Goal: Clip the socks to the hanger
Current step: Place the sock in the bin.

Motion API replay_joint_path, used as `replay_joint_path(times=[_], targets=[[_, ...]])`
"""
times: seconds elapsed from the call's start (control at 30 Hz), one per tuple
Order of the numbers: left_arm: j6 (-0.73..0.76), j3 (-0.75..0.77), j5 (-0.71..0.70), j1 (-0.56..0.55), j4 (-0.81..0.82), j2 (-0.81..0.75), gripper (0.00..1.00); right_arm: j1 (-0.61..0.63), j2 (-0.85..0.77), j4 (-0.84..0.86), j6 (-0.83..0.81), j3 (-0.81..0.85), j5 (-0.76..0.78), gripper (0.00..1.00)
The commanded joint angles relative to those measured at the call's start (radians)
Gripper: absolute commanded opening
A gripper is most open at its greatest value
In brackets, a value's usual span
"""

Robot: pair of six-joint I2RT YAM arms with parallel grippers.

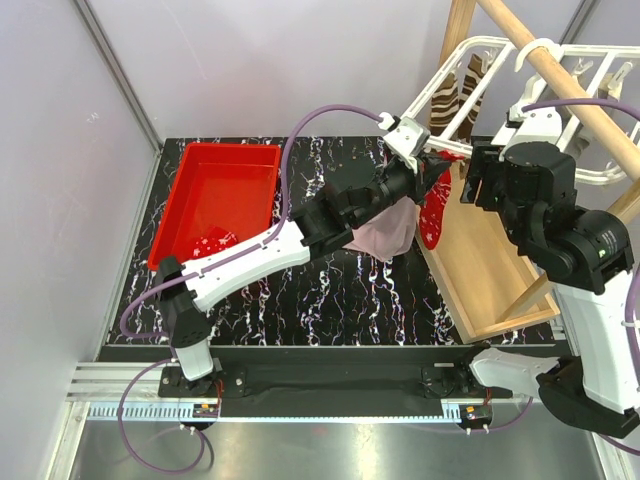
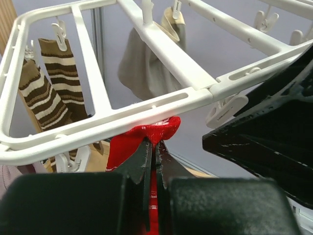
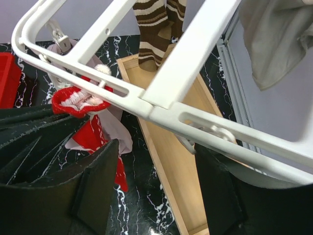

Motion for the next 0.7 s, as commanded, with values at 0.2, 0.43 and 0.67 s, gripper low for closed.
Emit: replay_joint_path(times=[0.2, 0.43, 0.67], targets=[[-0.028, 0.083, 0.027, 0.031, 0.001, 0.014, 0.00, 0.003, 0.008, 0.048, -0.011, 0.022, 0.002, 0.70], [-0.046, 0.117, 0.039, 0.051, -0.014, 0.034, 0.00, 0.003, -0.018, 0.012, -0.004, 0.008, 0.020, 0.70], [-0.057, 0.146, 0.053, 0.069, -0.023, 0.051, 0.00, 0.003, -0.039, -0.008, 0.003, 0.007, 0.028, 0.70]])
